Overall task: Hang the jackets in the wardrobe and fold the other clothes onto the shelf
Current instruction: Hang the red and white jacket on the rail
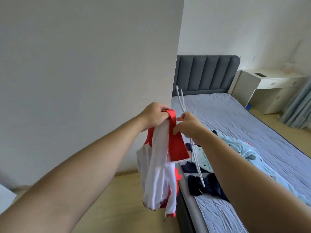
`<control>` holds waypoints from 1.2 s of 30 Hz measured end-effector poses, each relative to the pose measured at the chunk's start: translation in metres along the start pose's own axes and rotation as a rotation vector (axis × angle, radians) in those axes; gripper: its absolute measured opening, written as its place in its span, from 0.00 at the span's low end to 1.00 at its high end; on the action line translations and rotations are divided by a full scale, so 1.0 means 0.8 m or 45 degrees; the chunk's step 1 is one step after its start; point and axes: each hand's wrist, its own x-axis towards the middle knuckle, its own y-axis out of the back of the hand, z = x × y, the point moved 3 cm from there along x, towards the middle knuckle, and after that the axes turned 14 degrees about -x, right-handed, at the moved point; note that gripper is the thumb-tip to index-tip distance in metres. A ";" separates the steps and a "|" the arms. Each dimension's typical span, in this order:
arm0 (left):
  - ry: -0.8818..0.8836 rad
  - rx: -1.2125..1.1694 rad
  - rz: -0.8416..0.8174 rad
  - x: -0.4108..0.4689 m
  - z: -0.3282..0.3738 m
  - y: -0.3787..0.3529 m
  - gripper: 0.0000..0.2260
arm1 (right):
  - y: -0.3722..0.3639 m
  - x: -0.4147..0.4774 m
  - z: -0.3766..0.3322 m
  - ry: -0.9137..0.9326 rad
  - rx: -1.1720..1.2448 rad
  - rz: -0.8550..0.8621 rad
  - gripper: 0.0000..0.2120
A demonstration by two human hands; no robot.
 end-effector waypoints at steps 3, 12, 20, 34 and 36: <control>-0.059 -0.010 0.077 0.002 0.024 -0.013 0.06 | -0.010 -0.005 -0.005 0.047 0.214 -0.198 0.13; 0.397 -0.494 -0.332 -0.030 -0.054 0.003 0.22 | 0.009 0.011 -0.012 -0.123 0.338 0.318 0.14; 0.737 -0.091 -0.279 -0.087 -0.161 -0.027 0.17 | 0.016 0.018 -0.020 -0.140 0.419 0.333 0.13; 0.986 -0.432 0.485 -0.075 -0.193 0.050 0.15 | 0.034 0.012 0.033 -0.245 0.253 0.509 0.12; 1.067 -0.626 0.475 -0.082 -0.193 0.049 0.18 | 0.037 0.012 0.040 -0.272 0.234 0.519 0.12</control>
